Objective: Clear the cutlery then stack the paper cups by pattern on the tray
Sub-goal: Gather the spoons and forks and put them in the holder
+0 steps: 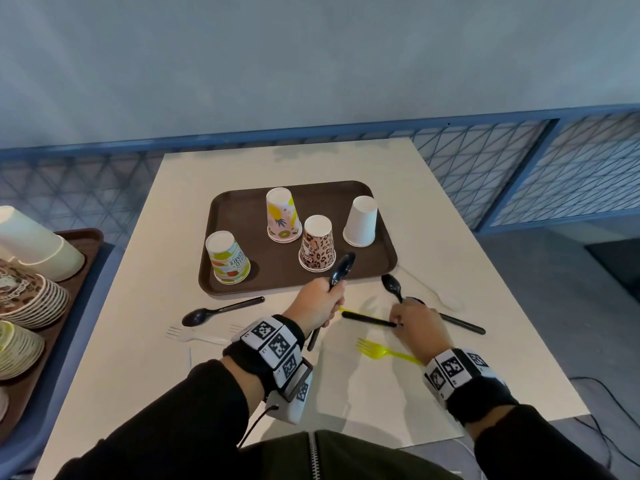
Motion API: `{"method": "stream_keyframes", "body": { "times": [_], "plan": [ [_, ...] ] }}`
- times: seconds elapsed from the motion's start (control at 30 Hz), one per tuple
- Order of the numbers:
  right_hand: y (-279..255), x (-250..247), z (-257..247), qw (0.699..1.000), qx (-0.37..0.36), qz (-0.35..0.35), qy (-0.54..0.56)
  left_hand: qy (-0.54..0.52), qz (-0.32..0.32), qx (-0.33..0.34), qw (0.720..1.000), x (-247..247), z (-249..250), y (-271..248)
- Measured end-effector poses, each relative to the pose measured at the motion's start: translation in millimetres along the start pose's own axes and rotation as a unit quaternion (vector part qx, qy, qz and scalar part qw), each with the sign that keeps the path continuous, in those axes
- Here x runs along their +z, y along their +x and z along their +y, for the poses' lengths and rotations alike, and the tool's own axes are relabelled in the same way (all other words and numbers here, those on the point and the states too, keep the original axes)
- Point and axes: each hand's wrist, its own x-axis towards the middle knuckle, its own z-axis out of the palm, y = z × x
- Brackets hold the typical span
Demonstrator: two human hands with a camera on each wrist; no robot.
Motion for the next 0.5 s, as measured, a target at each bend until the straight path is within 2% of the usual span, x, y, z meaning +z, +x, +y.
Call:
{"method": "stream_keyframes", "body": {
  "times": [0.1, 0.17, 0.27, 0.33, 0.43, 0.5],
  "plan": [
    [2.8, -10.0, -11.2, 0.993, -0.064, 0.090, 0.051, 0.141, 0.007, 0.073, 0.987, 6.4, 11.6, 5.2],
    [4.9, -15.3, -20.9, 0.983, -0.117, 0.128, 0.061, 0.214, -0.024, 0.082, 0.973, 13.0, 19.7, 9.7],
    [7.8, -23.8, -25.5, 0.969, -0.158, 0.165, 0.096, 0.210, -0.072, 0.070, 0.973, 22.3, 22.0, 16.0],
    [8.8, -28.9, -13.9, 0.958, -0.141, 0.187, 0.164, 0.225, -0.057, 0.061, 0.971, 21.8, 20.1, 19.0],
    [12.6, -28.6, 20.8, 0.952, -0.059, 0.206, 0.219, 0.222, -0.037, 0.034, 0.974, 15.6, 11.8, 18.5],
    [16.1, -23.4, 48.3, 0.969, 0.023, 0.159, 0.189, 0.212, -0.027, 0.015, 0.977, 10.0, 8.0, 16.5]
  ]
}}
